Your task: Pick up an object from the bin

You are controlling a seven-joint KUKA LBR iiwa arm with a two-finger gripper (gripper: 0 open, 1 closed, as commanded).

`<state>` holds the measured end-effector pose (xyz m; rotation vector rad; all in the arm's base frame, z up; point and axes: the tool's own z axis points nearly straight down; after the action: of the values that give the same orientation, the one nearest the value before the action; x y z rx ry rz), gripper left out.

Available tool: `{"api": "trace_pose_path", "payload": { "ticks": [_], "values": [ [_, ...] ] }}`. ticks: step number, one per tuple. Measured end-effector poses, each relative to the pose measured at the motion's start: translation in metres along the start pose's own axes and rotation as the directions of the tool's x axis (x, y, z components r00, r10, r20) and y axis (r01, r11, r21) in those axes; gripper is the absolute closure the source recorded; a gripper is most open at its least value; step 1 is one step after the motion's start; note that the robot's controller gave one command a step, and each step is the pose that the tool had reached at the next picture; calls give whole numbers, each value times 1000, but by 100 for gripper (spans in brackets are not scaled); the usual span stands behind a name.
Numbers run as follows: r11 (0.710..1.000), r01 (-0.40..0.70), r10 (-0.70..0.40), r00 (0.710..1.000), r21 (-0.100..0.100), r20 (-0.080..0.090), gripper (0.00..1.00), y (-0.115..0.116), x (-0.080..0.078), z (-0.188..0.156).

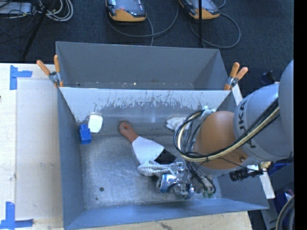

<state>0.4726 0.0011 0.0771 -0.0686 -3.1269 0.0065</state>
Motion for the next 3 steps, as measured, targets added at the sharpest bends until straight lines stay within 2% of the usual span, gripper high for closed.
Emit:
{"api": "trace_pose_path", "payload": {
  "ticks": [2,3],
  "values": [
    [1000,0,0,1000,0,-1,100,0,1,-2],
    [1000,-1,1,1000,-3,2,100,1,3,-18]
  ]
}}
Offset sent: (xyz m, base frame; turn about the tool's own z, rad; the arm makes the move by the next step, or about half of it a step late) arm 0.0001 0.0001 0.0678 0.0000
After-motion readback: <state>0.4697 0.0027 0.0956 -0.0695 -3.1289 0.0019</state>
